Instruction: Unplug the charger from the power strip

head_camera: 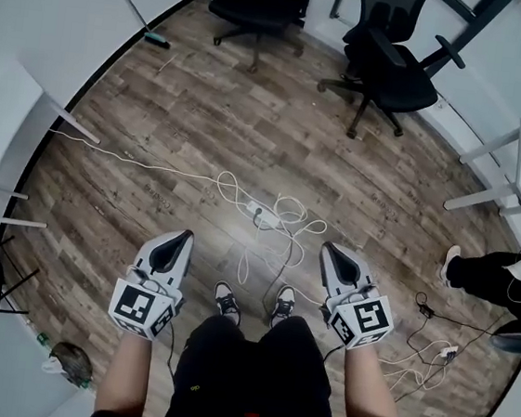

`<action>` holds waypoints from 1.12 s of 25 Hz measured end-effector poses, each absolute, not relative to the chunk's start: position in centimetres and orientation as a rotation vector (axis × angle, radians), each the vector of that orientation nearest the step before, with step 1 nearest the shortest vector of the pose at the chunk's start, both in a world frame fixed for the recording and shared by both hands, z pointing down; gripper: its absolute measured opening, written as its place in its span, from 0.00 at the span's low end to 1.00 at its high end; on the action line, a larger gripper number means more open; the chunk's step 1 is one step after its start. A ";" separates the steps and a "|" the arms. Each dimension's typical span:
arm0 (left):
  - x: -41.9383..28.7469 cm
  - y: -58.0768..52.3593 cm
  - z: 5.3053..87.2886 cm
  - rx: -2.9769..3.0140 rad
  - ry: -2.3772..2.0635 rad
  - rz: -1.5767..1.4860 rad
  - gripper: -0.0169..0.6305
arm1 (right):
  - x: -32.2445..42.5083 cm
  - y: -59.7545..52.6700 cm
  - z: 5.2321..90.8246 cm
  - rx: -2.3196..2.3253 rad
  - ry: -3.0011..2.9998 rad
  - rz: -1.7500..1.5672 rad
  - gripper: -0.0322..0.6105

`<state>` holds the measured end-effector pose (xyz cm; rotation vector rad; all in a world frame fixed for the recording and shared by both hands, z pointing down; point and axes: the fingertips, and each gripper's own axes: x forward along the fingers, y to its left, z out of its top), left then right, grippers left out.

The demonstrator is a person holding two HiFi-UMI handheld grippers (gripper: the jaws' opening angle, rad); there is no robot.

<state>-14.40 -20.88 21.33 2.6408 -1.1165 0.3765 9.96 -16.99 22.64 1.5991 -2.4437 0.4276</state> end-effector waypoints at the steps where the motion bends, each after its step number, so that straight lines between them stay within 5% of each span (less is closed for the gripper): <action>1: -14.2 -21.4 22.4 2.624 -1.116 0.378 0.06 | 10.2 -17.7 23.6 1.588 -2.441 0.428 0.09; 12: -8.3 -25.9 41.6 2.550 -1.126 0.390 0.05 | 14.3 -23.9 44.0 1.435 -2.416 0.461 0.09; 28: -4.7 -28.8 80.7 2.545 -0.980 0.545 0.06 | 15.4 -27.2 81.8 1.363 -2.440 0.492 0.09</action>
